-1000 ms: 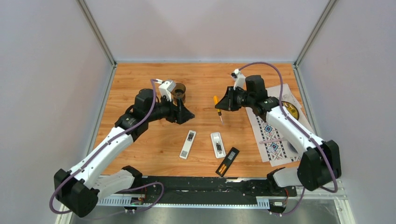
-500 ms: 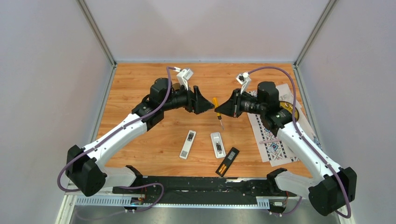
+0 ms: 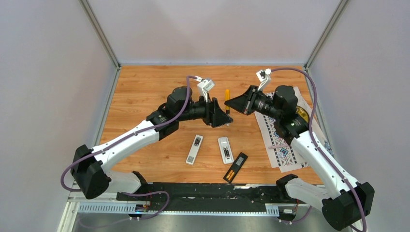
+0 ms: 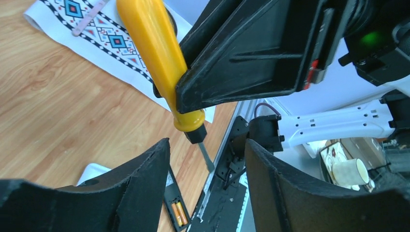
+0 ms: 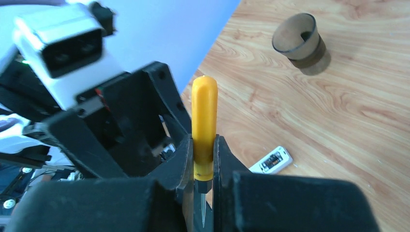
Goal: Unload the batteries from the remote control
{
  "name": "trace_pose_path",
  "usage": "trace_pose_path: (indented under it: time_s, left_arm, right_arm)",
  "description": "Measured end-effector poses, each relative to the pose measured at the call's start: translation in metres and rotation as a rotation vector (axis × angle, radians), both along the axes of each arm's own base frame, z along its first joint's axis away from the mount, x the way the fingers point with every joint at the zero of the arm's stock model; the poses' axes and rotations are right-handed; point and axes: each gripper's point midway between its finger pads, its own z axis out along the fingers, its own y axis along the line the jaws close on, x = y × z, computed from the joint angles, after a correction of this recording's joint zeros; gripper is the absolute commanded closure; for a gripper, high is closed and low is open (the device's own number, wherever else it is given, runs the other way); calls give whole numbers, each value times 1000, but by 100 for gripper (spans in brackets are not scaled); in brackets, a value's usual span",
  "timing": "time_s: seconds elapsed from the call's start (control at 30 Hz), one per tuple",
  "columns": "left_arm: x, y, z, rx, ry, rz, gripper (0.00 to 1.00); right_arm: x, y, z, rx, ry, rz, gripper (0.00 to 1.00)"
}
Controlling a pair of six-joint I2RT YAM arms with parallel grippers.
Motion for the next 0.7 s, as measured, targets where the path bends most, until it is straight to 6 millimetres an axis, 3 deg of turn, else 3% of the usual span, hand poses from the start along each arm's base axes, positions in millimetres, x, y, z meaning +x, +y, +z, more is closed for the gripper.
trace_pose_path:
  time_s: [0.1,0.17,0.23,0.3,0.33,0.4,0.43,0.53,0.7]
  left_arm:
    - [-3,-9,-5,-2,13,-24,50]
    - [-3,-12,-8,-2,17,-35,81]
    - [-5,-14,-8,-10,25,-48,100]
    - [-5,-15,-3,-25,27,-42,100]
    - [-5,-15,-3,-27,26,-46,100]
    - [-5,-14,0,-30,21,-41,100]
    - [-5,-13,0,-26,17,-34,100]
    - [-6,-5,-1,0,-11,-14,100]
    - [-15,19,9,41,-78,22,100]
  right_arm:
    - [-2,2,12,40,-19,7,100]
    - [-4,3,19,65,-26,16,100]
    - [-5,3,24,77,-40,19,100]
    - [-6,2,27,86,-50,24,95]
    - [-6,0,30,86,-67,20,84]
    - [-7,0,31,85,-75,24,73]
    - [-8,0,31,85,-77,27,46]
    - [-10,1,33,84,-65,32,0]
    - [-10,-1,53,84,-84,42,0]
